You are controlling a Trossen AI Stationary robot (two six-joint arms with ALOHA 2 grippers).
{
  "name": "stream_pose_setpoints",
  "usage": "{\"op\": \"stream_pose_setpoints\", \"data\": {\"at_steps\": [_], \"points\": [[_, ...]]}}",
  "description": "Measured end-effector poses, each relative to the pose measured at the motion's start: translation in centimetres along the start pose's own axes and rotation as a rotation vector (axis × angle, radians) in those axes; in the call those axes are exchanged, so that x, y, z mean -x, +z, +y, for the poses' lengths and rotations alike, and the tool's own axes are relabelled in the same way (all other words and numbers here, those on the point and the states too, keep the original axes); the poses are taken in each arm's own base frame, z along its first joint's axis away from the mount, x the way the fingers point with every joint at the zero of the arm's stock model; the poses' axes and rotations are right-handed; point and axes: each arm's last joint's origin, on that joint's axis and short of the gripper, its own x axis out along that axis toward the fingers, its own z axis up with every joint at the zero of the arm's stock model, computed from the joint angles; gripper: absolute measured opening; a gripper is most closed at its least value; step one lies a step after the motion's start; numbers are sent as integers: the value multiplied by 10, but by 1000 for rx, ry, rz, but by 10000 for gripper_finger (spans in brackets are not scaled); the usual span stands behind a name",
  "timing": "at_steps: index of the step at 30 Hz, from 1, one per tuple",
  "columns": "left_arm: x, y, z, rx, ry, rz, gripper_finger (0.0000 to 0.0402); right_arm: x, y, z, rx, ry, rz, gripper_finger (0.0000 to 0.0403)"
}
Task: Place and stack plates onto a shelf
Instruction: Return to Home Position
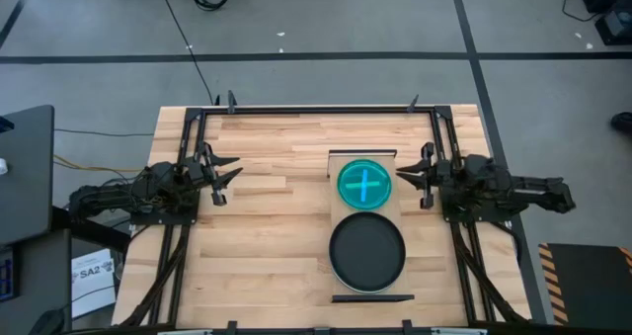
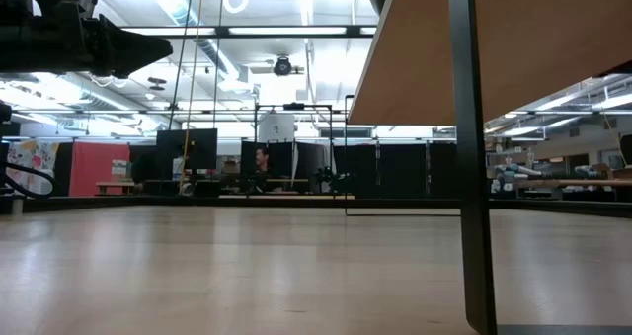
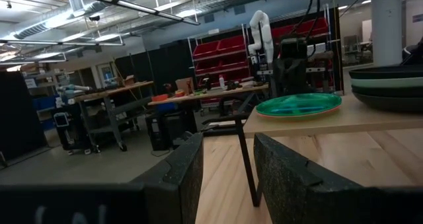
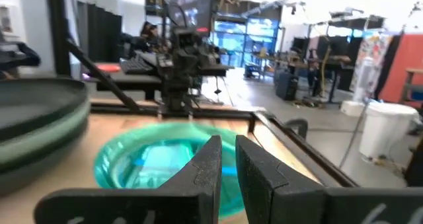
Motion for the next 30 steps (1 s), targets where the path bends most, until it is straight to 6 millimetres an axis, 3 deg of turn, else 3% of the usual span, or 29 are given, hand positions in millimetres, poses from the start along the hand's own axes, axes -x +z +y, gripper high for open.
{"op": "stream_pose_setpoints", "data": {"at_steps": [5, 18, 30], "points": [[0, 0, 0, 0, 0, 0, 141, -1, -11, -3, -27, -32, 34, 51], [0, -1, 0, -1, -1, 5, 141, -1, -14, -2, -51, 33, 49, 52], [1, -14, -3, 25, -32, 141, 141, -3, -24, -2, -66, 11, 75, 52]]}}
